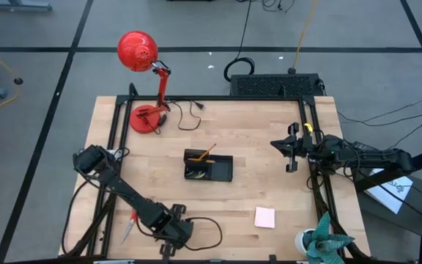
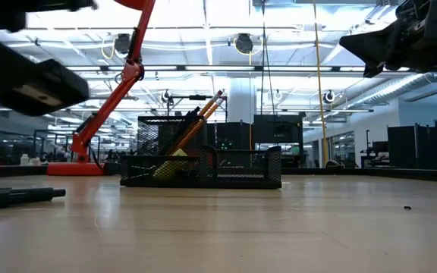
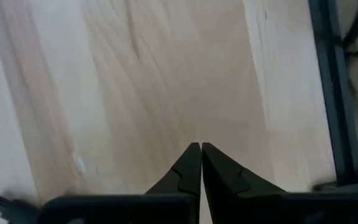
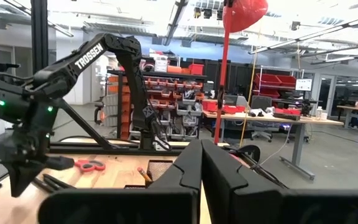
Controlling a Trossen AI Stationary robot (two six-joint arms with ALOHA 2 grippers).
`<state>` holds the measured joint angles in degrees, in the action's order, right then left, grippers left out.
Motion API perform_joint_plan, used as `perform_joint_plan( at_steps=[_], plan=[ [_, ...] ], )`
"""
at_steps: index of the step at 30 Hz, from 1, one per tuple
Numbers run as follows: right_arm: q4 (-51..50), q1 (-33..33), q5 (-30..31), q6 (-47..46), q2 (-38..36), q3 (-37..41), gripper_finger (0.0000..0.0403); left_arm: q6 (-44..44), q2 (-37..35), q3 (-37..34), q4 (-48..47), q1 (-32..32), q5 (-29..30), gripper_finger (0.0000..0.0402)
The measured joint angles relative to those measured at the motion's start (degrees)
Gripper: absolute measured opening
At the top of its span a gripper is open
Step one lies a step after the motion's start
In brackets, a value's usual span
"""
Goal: Pick and place office supplies into organizer
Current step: Put the left pen into the top left section of the desk organizer
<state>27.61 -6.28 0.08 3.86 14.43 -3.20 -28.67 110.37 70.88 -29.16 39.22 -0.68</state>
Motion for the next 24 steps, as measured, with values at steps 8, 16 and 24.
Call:
perform_joint_plan(
  at_steps=[8, 16, 24],
  plan=[
    [0.05, 0.00, -0.04, -0.15, 0.25, 0.00, 0.0000, -1.56, -1.23, 0.09, -2.29, 0.72, 2.01, 0.0004],
    [0.38, 0.01, -0.02, -0.15, 0.27, 0.00, 0.0000, -15.64, -8.04, 0.21, -20.54, 0.82, 14.66, 0.0008],
    [0.38, 0.00, -0.09, -0.17, 0.27, 0.01, 0.0000, -24.15, -5.75, 0.15, -24.10, -1.34, 14.70, 0.0028]
  ],
)
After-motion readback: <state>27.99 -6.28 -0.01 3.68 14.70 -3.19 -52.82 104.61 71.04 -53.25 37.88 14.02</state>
